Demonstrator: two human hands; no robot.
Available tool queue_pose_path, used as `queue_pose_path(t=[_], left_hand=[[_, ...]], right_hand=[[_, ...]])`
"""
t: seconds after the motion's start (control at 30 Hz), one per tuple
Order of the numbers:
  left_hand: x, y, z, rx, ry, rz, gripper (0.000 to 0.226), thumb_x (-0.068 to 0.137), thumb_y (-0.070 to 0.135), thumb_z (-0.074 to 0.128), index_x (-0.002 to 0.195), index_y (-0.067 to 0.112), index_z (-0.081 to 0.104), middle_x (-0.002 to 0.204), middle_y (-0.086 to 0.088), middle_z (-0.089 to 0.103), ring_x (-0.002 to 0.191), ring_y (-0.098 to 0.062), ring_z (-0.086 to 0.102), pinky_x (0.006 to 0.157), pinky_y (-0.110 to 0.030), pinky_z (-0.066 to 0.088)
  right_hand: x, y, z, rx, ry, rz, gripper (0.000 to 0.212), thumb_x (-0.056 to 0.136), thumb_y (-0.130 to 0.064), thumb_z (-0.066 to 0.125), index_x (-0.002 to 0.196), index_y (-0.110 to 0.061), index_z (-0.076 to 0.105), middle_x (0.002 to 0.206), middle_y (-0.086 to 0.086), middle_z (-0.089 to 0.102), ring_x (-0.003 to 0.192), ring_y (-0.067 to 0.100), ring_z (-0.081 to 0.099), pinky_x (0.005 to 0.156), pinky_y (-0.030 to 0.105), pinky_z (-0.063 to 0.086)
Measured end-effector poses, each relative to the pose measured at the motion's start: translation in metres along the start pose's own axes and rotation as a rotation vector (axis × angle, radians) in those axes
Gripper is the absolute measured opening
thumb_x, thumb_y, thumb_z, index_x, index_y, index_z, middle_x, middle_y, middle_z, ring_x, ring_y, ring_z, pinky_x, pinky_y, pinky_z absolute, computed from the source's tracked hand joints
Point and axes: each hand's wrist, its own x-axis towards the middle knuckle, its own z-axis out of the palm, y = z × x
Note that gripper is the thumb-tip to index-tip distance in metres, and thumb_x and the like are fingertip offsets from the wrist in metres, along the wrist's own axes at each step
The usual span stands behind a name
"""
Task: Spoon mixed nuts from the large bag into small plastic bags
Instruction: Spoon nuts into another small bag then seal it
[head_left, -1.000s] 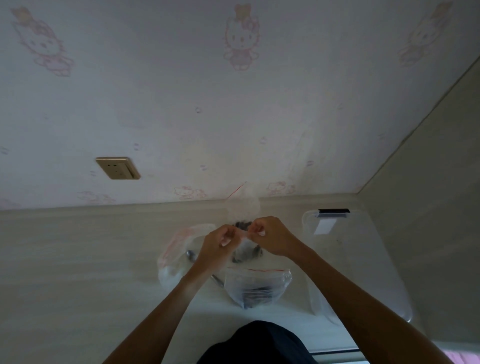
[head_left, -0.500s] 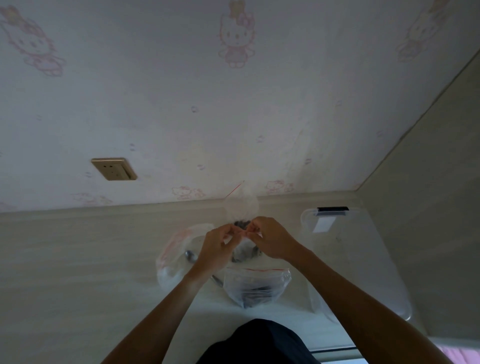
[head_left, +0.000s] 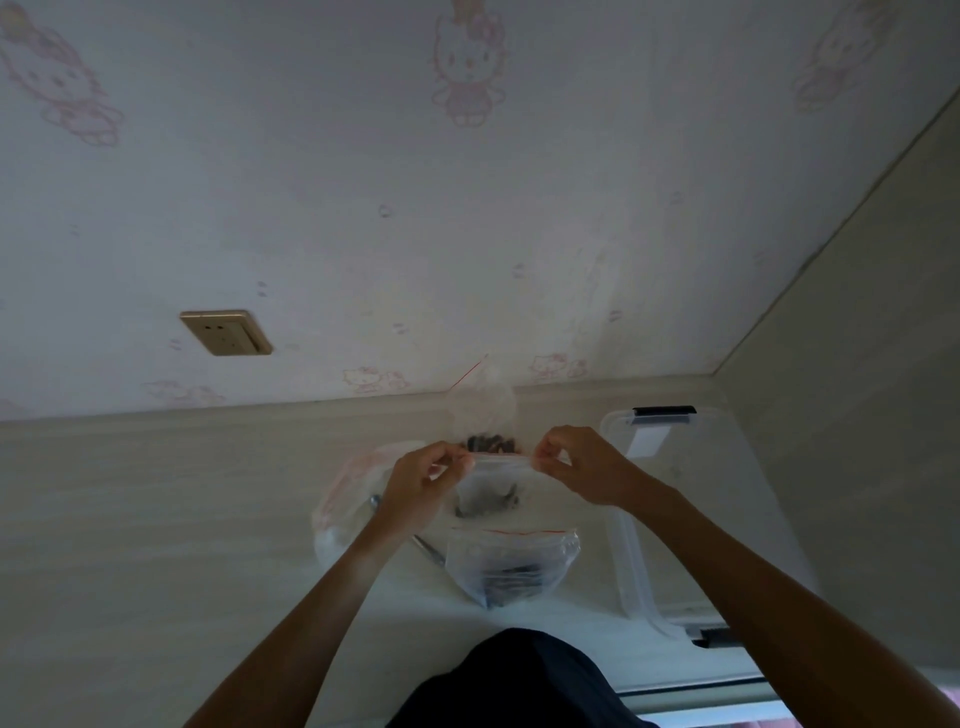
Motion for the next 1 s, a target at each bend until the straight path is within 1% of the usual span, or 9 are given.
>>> queue_pose_path(t=[0.13, 0.27, 0.33, 0.47, 0.6, 0.67, 0.77, 0.83, 1.0], left_hand=[[-0.003, -0.003, -0.001, -0.034, -0.022, -0.06, 0.007, 0.097, 0.023, 0.072, 0.091, 0.022, 0.076, 0.088, 0.006, 0.077, 0.084, -0.002, 0.068, 0.077, -0.015, 0.047], [-0.007, -0.004, -0.001, -0.059, -0.016, -0.092, 0.009, 0.095, 0.02, 0.073, 0.087, 0.024, 0.076, 0.083, 0.008, 0.077, 0.078, 0.003, 0.067, 0.074, -0.012, 0.046], [-0.007, -0.005, -0.001, -0.063, -0.019, -0.116, 0.005, 0.094, 0.021, 0.076, 0.091, 0.018, 0.078, 0.087, 0.003, 0.079, 0.08, -0.002, 0.069, 0.076, -0.016, 0.048], [-0.009, -0.009, 0.0, -0.107, -0.052, -0.175, 0.007, 0.088, 0.023, 0.081, 0.083, 0.02, 0.077, 0.076, 0.01, 0.076, 0.073, 0.003, 0.067, 0.072, -0.012, 0.048], [-0.014, -0.013, -0.008, -0.104, -0.109, -0.159, 0.009, 0.088, 0.022, 0.081, 0.088, 0.015, 0.077, 0.092, 0.0, 0.08, 0.092, -0.007, 0.073, 0.089, -0.018, 0.051], [-0.013, -0.013, -0.012, -0.124, -0.133, -0.17, 0.009, 0.089, 0.022, 0.081, 0.094, 0.016, 0.076, 0.097, 0.0, 0.08, 0.098, -0.009, 0.074, 0.092, -0.017, 0.051], [-0.009, -0.009, -0.014, -0.119, -0.132, -0.23, 0.008, 0.095, 0.026, 0.074, 0.103, 0.025, 0.075, 0.097, 0.01, 0.08, 0.099, 0.0, 0.072, 0.083, -0.01, 0.049], [-0.003, -0.008, -0.015, -0.132, -0.108, -0.226, 0.021, 0.103, 0.03, 0.06, 0.111, 0.016, 0.074, 0.108, 0.004, 0.078, 0.103, 0.0, 0.07, 0.089, -0.017, 0.049], [0.033, -0.004, -0.006, -0.335, -0.018, -0.389, 0.044, 0.111, 0.038, 0.038, 0.133, 0.007, 0.061, 0.132, -0.006, 0.067, 0.122, -0.021, 0.065, 0.108, -0.04, 0.046]], right_hand=[[-0.01, 0.01, -0.009, 0.016, 0.018, 0.011, 0.019, 0.1, -0.02, 0.066, 0.1, -0.002, 0.072, 0.099, 0.014, 0.069, 0.093, 0.027, 0.064, 0.084, 0.033, 0.049], [-0.018, 0.013, -0.013, -0.006, 0.019, -0.011, 0.025, 0.099, -0.029, 0.067, 0.098, -0.005, 0.071, 0.097, 0.01, 0.068, 0.087, 0.018, 0.061, 0.071, 0.011, 0.039], [-0.021, 0.015, -0.014, -0.003, 0.026, -0.013, 0.026, 0.097, -0.031, 0.07, 0.095, -0.005, 0.072, 0.095, 0.009, 0.069, 0.08, 0.011, 0.059, 0.069, 0.01, 0.04], [-0.023, 0.019, -0.015, 0.028, -0.008, 0.021, 0.03, 0.09, -0.034, 0.077, 0.089, -0.004, 0.075, 0.09, 0.008, 0.073, 0.077, 0.012, 0.063, 0.069, 0.016, 0.044], [-0.025, 0.022, -0.019, 0.046, -0.109, -0.007, 0.029, 0.087, -0.038, 0.08, 0.095, -0.011, 0.077, 0.09, 0.001, 0.074, 0.083, 0.01, 0.069, 0.077, 0.023, 0.054], [-0.026, 0.025, -0.022, 0.052, -0.118, -0.008, 0.032, 0.084, -0.044, 0.082, 0.099, -0.016, 0.076, 0.095, -0.003, 0.074, 0.087, 0.005, 0.069, 0.08, 0.02, 0.054], [-0.018, 0.026, -0.023, 0.086, -0.105, -0.001, 0.037, 0.084, -0.051, 0.079, 0.102, -0.019, 0.076, 0.099, -0.008, 0.074, 0.09, 0.0, 0.068, 0.081, 0.011, 0.05], [-0.004, 0.023, -0.022, 0.138, -0.084, 0.019, 0.033, 0.089, -0.045, 0.075, 0.102, -0.014, 0.077, 0.1, -0.005, 0.075, 0.09, 0.003, 0.069, 0.082, 0.012, 0.051], [0.044, 0.014, -0.02, 0.26, 0.047, 0.184, 0.04, 0.102, -0.039, 0.06, 0.107, -0.001, 0.072, 0.105, 0.014, 0.074, 0.099, 0.03, 0.069, 0.091, 0.039, 0.053]])
